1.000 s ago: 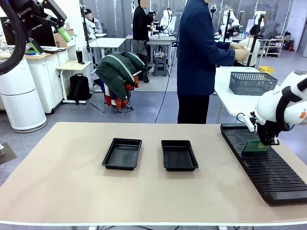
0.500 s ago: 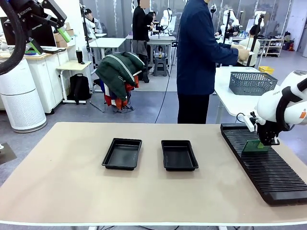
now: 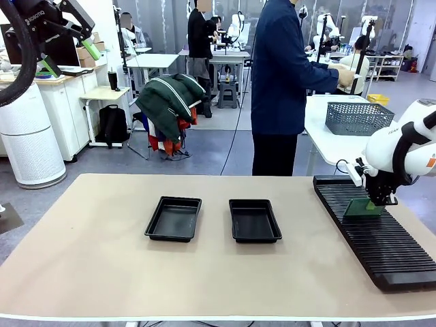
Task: Inspect and transfer BCBs to ESD trays.
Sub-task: Pick up the Blank PCB from the PCB Rack and place it in the left ESD tray.
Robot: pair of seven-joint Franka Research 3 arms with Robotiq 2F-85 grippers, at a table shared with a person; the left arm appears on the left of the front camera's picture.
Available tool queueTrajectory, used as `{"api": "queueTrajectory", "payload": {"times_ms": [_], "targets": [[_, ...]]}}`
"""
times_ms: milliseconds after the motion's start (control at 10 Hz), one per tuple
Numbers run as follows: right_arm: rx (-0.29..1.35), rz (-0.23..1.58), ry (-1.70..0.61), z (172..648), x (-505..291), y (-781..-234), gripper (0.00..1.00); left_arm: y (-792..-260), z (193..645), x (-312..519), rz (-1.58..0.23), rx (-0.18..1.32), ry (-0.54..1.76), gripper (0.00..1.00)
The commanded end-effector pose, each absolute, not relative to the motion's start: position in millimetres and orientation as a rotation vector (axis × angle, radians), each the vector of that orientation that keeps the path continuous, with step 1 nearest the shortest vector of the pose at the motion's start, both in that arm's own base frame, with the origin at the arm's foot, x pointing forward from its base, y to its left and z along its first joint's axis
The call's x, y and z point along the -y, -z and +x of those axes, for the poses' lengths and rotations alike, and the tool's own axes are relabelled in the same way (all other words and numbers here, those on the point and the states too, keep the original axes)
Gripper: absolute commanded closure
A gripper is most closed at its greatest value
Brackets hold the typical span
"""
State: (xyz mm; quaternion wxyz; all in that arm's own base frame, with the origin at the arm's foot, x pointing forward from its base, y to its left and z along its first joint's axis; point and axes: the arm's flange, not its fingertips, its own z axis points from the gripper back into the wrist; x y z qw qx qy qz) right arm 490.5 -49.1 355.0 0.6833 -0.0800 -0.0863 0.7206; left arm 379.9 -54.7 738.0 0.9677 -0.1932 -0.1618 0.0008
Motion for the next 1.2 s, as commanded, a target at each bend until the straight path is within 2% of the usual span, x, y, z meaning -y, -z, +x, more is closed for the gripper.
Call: {"api": "queueTrajectory", "payload": {"times_ms": [0,300,800,1100], "targets": [[0.164,-0.2,-1.625,484,48,-374,0.99,-737,379,54,-0.391,0.327,-0.003,0.0],[0.14,-0.21,-1.608,481,49,-400,1.0,-737,379,54,-0.391,0.327,-0.003,0.0],[0.058,-0.185,-1.553,443,39,-525,1.0,-737,379,54,-0.391,0.327,-0.003,0.0],[0.109,-0.171,-1.523,421,39,-580,1.0,-737,379,54,-0.391,0.327,-0.003,0.0]]}}
